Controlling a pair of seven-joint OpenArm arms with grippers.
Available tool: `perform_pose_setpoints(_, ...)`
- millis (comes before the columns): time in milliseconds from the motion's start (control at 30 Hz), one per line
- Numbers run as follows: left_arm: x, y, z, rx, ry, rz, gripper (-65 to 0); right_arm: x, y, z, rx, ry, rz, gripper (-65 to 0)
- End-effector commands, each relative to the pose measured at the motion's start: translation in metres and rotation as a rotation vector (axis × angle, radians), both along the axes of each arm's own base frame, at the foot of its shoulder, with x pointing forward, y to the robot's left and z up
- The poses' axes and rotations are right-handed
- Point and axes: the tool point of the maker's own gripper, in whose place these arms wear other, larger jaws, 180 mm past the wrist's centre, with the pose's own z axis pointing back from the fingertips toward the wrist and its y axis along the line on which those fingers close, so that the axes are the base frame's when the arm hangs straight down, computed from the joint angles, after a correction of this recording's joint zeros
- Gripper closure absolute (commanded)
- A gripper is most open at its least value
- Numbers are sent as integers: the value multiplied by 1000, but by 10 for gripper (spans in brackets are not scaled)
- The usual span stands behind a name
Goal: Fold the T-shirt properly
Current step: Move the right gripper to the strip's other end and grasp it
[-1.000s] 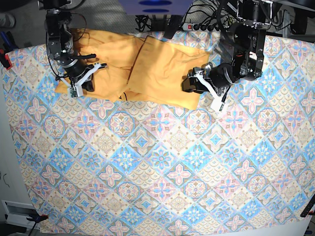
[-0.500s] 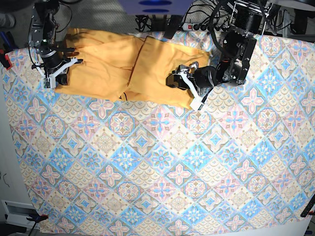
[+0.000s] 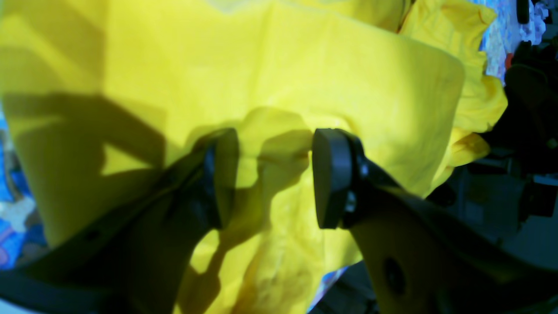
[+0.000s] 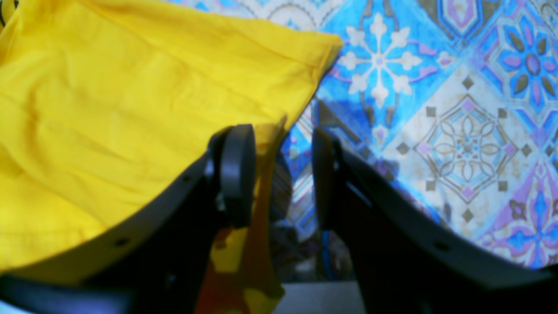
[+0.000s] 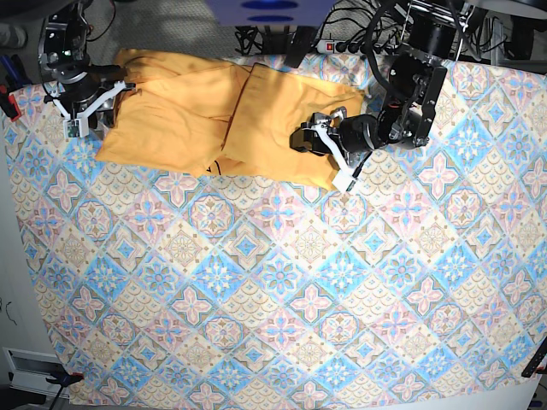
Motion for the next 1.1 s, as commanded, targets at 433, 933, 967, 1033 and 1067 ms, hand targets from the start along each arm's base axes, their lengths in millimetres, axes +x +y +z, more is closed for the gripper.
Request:
perform_pose_setpoints(433, 6, 1, 4, -1, -18, -2, -281, -1, 2, 2, -3, 46, 24, -275)
perform_pose_setpoints(933, 5, 1, 4, -1, -16, -2, -281, 23, 14, 17, 176, -42, -39, -403)
perform_pose_setpoints(967, 5, 1, 4, -1, -16, -2, -281, 22, 7, 19, 184, -38, -64, -404)
perform_pose_setpoints(1033, 5, 1, 4, -1, -16, -2, -281, 18, -4, 20, 196, -25, -106, -404)
perform_pose_setpoints(1067, 5, 1, 4, -1, -16, -2, -281, 17, -9, 20, 196, -20, -120, -404)
